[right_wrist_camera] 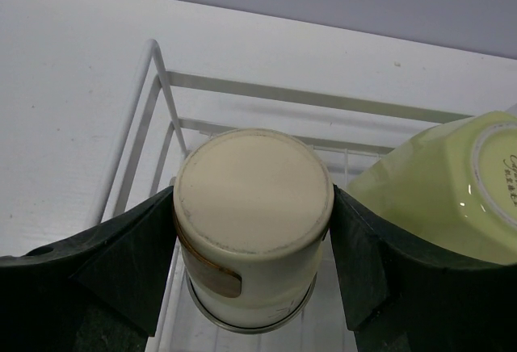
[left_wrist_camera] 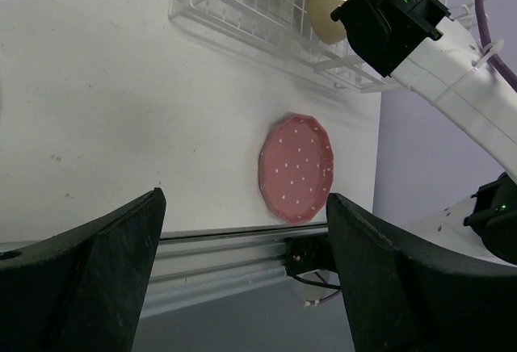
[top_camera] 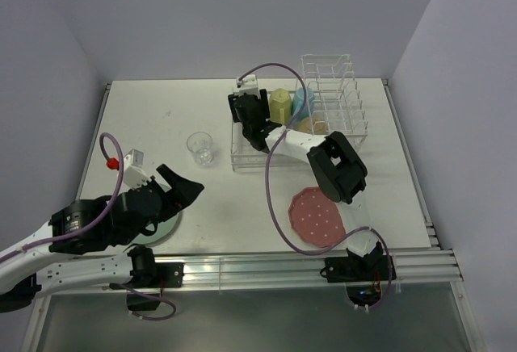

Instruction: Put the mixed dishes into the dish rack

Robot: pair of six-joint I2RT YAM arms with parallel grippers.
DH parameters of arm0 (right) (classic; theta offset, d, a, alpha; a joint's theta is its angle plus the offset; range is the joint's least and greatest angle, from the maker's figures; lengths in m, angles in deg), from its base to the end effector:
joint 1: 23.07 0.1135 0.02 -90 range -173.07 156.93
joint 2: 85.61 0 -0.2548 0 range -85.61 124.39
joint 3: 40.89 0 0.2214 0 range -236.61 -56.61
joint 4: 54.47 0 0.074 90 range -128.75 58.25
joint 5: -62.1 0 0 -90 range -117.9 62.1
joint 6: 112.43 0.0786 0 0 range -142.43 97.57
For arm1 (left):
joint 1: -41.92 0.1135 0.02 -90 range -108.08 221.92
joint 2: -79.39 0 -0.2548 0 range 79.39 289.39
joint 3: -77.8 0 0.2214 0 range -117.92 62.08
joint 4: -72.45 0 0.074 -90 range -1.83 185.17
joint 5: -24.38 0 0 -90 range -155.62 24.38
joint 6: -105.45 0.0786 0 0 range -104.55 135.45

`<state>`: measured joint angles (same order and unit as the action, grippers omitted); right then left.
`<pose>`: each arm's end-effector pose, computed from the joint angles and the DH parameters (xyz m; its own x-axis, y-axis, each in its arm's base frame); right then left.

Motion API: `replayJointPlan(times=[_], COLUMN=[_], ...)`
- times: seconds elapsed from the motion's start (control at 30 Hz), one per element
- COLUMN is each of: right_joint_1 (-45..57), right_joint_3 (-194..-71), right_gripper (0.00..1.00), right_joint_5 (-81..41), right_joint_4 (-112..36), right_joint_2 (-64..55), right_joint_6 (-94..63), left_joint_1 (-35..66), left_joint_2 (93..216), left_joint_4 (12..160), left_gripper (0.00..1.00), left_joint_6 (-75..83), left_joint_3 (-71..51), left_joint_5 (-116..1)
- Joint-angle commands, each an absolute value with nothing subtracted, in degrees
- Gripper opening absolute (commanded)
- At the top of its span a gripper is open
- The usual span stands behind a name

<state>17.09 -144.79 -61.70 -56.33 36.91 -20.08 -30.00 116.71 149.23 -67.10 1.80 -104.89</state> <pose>0.4105 0.2892 0.2175 -0.2255 -0.1457 -0.9633 -0.1197 0.9854 -0.1210 0.0772 -0.0761 0.3231 -0.6013 -0.6317 -0.4893 -0.1145 0.6742 -0.7297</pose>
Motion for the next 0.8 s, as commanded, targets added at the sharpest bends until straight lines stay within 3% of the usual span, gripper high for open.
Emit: replayJointPlan(times=[0.0, 0.03, 0.07, 0.13, 0.33, 0.6, 0.77], right_joint_1=[17.1, 17.1, 17.1, 17.2, 17.1, 18.4, 20.3], right_joint_3=[-147.0, -146.5, -146.1, -145.2, -138.4, -131.6, -136.4], right_gripper=[0.45, 0.55, 0.74, 0.84, 0.97, 0.99, 0.99], right_joint_5=[-62.2, -62.3, -62.4, -62.9, -61.6, -58.2, -57.7], right_joint_4=[-62.3, -63.0, -63.2, -63.0, -63.8, -61.8, -40.7], right_joint_2=[37.0, 36.9, 36.7, 36.2, 29.8, 18.6, 6.7], right_joint_6=[-20.1, -20.3, -20.5, -20.1, -17.6, -14.1, -4.8], left_joint_1=[-30.2, -30.1, -30.1, -30.1, -30.1, -29.5, -23.4], left_joint_2=[116.9, 117.3, 117.5, 118.9, 122.3, 125.2, 128.5], left_joint_4=[151.2, 151.4, 151.1, 151.2, 152.9, 153.3, 144.7], left_gripper=[0.86, 0.86, 0.86, 0.87, 0.88, 0.82, 0.86], left_joint_6=[-69.8, -69.8, -69.4, -69.8, -74.0, -73.9, -59.2], left_joint_3=[2.0, 1.8, 1.5, 1.2, 0.4, 0.2, 2.7], left_joint_5=[-105.6, -105.7, -105.9, -106.0, -105.6, -104.9, -103.1])
